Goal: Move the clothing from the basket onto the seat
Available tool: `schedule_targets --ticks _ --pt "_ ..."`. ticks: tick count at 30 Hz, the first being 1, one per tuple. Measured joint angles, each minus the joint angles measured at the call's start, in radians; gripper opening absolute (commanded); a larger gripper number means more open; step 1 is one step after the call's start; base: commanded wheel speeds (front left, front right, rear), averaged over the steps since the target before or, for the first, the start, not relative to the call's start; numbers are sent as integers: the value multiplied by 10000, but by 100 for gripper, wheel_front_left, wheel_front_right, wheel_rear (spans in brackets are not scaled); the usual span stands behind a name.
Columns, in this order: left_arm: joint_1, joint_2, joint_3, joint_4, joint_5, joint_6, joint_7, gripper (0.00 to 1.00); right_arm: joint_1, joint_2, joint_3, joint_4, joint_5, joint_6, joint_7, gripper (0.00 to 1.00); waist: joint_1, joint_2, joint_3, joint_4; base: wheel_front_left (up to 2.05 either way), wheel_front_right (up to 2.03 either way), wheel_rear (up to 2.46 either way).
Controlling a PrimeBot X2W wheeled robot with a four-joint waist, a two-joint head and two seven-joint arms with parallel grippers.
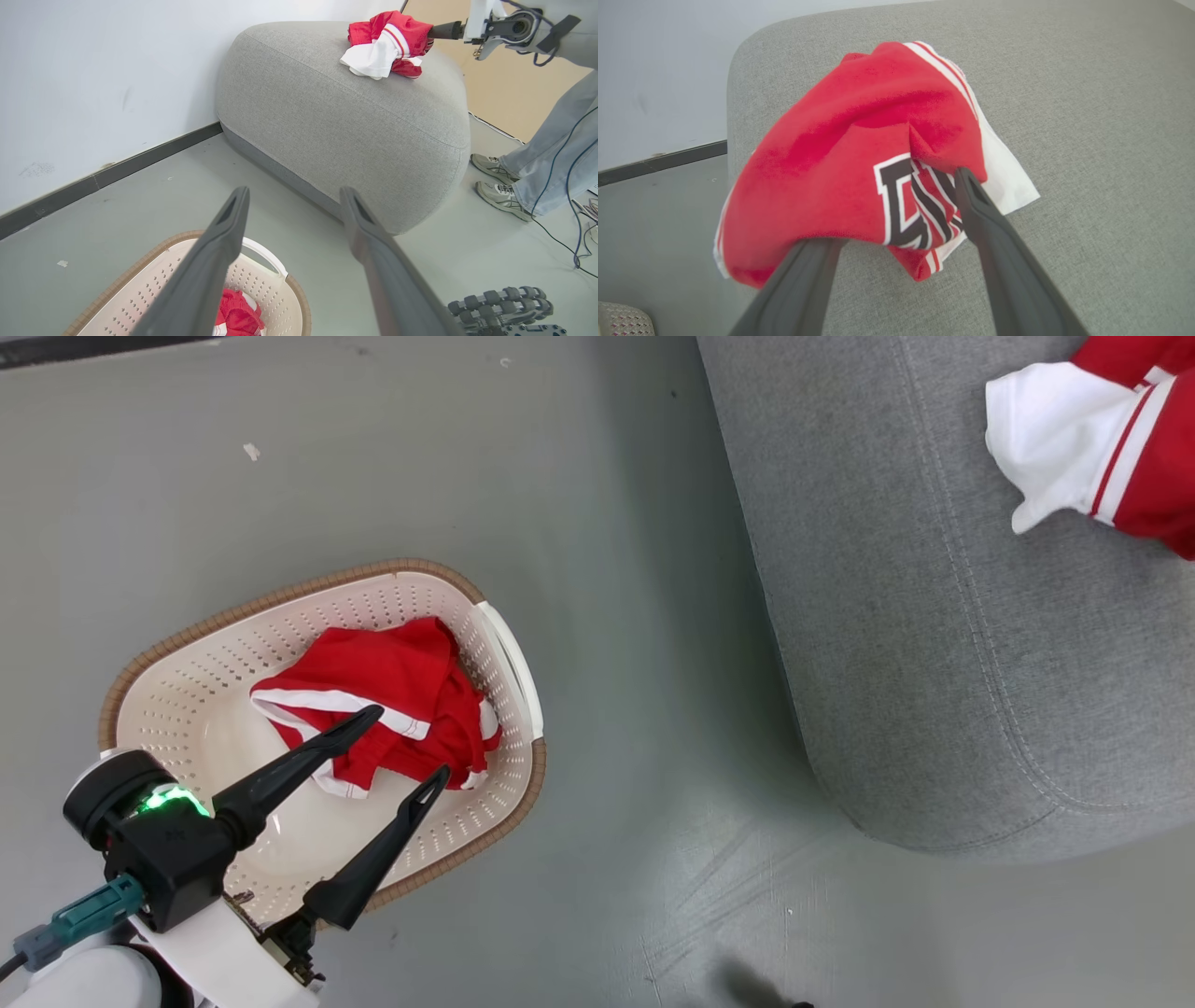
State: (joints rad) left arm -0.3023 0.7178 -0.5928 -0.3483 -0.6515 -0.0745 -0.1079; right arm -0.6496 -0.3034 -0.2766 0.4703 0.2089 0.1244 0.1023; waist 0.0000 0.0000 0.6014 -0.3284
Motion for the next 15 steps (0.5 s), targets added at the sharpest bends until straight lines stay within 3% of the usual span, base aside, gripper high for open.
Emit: schedule_targets --ticks 15 --pt "-13 -364 -259 284 -12 -86 -169 100 1410 -777 25 -399 1114 0 295 100 0 0 -844 -69 0 0 0"
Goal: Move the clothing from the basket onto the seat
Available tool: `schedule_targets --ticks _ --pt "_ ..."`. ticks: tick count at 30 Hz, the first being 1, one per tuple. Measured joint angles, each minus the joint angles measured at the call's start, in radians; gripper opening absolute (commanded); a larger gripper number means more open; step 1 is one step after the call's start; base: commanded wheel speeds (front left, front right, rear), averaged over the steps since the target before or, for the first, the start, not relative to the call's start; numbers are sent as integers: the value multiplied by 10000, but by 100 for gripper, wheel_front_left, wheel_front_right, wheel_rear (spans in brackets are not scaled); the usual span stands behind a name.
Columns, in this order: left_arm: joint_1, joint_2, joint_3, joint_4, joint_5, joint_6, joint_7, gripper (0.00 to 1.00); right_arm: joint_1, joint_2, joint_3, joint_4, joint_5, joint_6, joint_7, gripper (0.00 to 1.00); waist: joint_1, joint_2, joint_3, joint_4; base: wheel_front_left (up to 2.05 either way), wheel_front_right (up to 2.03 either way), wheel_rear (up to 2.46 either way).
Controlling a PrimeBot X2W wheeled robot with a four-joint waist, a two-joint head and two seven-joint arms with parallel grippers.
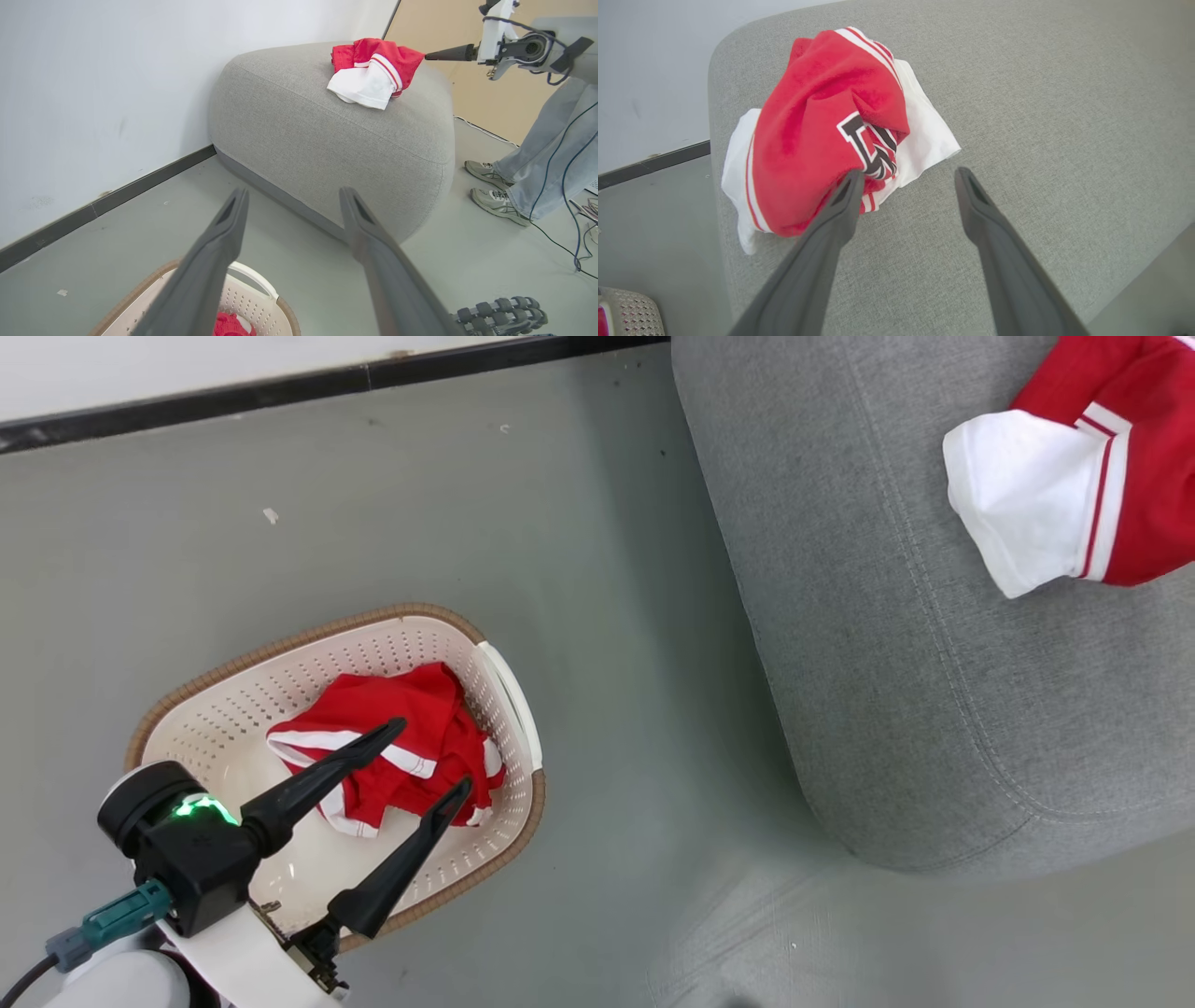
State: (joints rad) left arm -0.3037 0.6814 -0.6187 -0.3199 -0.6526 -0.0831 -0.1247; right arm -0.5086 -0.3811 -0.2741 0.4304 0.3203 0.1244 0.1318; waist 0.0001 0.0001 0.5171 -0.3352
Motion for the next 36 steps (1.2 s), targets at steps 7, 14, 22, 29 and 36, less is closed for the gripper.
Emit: schedule_targets --ticks 7,14,22,29,36 --pt "-116 -263 -203 -38 2 -46 0 100 677 -265 -79 -487 222 0 -111 100 0 0 -452 -55 0 0 0" --pt "-168 -554 -368 -29 0 -52 0 100 1183 -554 -128 -1139 334 0 -215 100 0 0 -927 -95 0 0 0" --pt "-167 -849 -418 173 -79 15 -50 100 1546 -725 -96 -2125 426 0 -288 100 0 0 -1478 -90 0 0 0" --pt "-157 -1108 -253 426 -276 224 -332 100 1558 -698 343 -3323 512 0 -665 100 0 0 -1993 -7 0 0 0" --pt "-115 -1296 -240 541 -334 293 -464 100 1556 -366 1145 -3971 571 0 -1256 100 0 0 -2514 206 0 0 0"
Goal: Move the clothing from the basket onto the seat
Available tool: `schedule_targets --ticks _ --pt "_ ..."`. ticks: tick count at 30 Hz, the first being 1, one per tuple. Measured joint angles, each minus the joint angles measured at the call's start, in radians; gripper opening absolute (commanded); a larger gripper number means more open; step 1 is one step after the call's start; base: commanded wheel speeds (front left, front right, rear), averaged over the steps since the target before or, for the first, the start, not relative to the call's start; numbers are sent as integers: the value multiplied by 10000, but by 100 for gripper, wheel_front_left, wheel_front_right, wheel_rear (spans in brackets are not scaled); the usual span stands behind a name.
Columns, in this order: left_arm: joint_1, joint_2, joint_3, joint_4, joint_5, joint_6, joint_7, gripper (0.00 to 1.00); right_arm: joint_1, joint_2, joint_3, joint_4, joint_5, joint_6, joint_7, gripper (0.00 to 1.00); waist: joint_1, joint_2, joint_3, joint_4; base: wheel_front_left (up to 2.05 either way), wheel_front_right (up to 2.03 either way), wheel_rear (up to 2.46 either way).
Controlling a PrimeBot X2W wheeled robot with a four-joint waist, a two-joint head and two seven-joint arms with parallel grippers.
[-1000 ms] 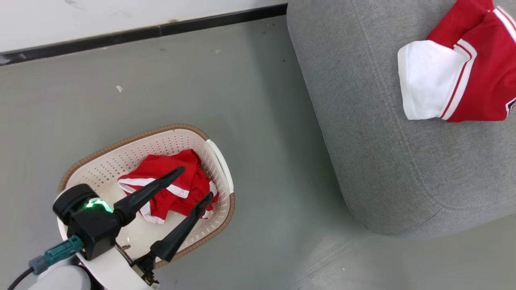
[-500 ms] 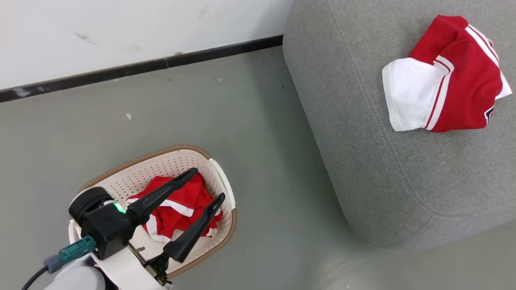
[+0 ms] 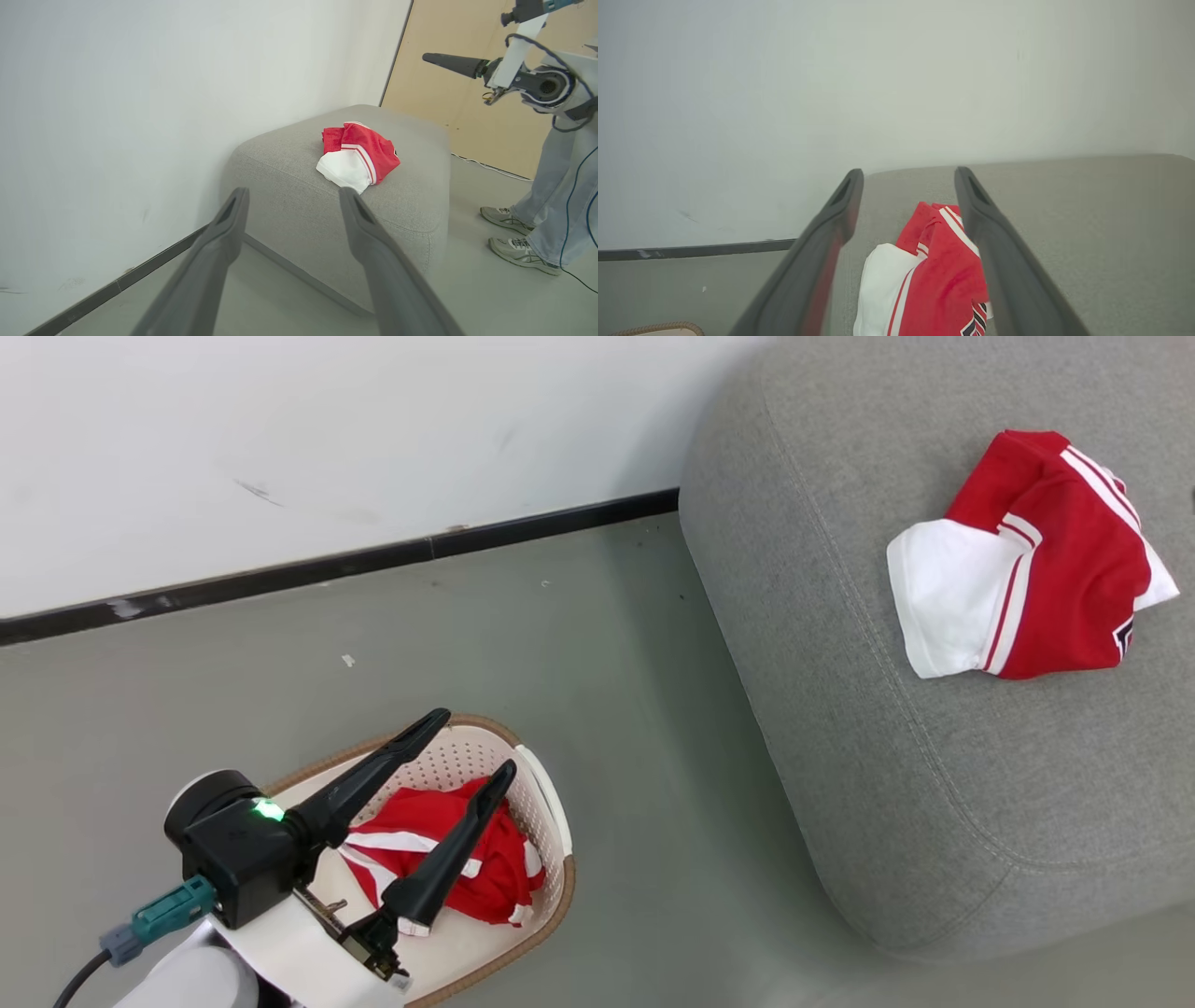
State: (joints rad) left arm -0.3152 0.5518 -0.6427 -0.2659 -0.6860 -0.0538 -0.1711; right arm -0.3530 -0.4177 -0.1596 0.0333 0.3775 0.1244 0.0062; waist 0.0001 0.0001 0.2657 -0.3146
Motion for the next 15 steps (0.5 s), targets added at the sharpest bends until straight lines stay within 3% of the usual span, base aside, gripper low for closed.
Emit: schedule_targets --ticks 7,15 --pt "174 -245 65 270 -96 272 -196 100 3 734 1053 -286 194 0 -430 100 0 0 -445 370 0 0 0" --pt "467 -447 546 704 -286 694 -385 100 59 1085 2027 -343 192 0 -692 100 0 0 -980 950 0 0 0"
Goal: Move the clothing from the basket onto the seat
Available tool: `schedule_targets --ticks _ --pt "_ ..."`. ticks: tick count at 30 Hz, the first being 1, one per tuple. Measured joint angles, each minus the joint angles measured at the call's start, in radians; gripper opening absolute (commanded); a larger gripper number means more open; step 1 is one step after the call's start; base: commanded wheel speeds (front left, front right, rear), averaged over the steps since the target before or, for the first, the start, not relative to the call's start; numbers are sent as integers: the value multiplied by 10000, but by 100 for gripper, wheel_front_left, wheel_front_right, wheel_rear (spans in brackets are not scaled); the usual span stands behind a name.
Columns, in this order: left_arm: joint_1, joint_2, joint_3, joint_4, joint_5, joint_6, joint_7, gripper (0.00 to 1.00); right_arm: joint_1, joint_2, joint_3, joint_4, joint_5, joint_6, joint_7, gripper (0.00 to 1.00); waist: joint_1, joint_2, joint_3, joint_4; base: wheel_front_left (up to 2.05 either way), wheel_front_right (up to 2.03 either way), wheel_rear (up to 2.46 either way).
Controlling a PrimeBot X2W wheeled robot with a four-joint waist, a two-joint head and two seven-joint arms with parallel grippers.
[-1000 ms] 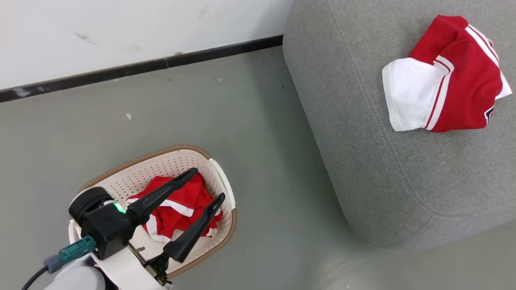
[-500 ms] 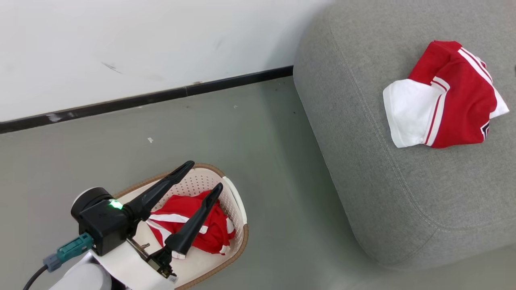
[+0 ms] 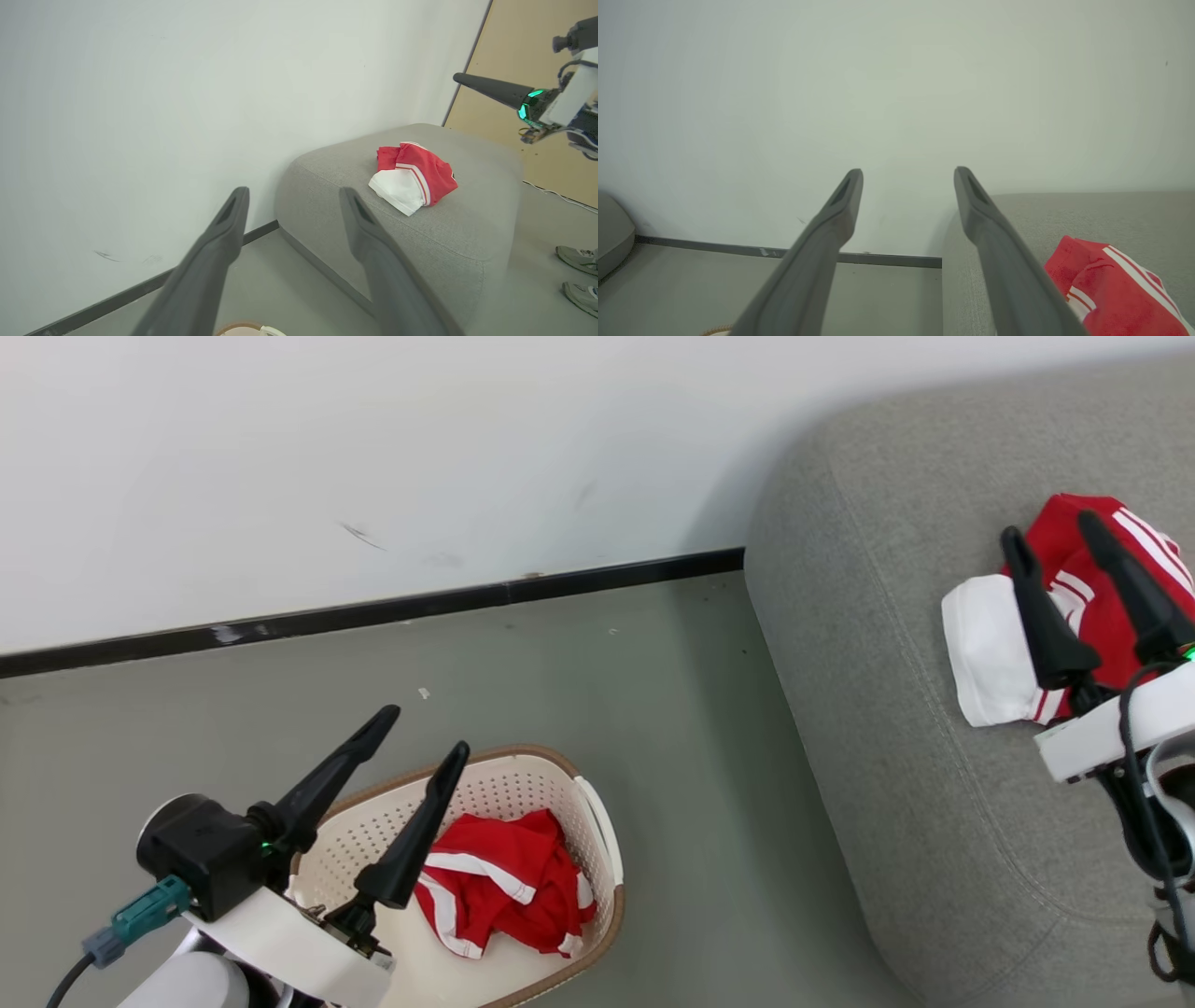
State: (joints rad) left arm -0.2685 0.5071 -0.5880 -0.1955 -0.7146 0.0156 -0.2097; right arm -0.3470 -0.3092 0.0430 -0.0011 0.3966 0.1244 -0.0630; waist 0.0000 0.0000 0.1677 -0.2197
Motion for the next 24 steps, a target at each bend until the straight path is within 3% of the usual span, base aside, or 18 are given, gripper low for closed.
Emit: schedule_targets --ticks 8,24 --pt "314 -115 407 418 -337 360 -132 100 493 796 230 151 364 -2 -366 100 0 0 -412 572 0 0 0" --pt "894 -345 947 1041 -527 953 -222 100 1354 1116 629 182 -52 -2 -1415 100 0 0 -960 1837 0 0 0"
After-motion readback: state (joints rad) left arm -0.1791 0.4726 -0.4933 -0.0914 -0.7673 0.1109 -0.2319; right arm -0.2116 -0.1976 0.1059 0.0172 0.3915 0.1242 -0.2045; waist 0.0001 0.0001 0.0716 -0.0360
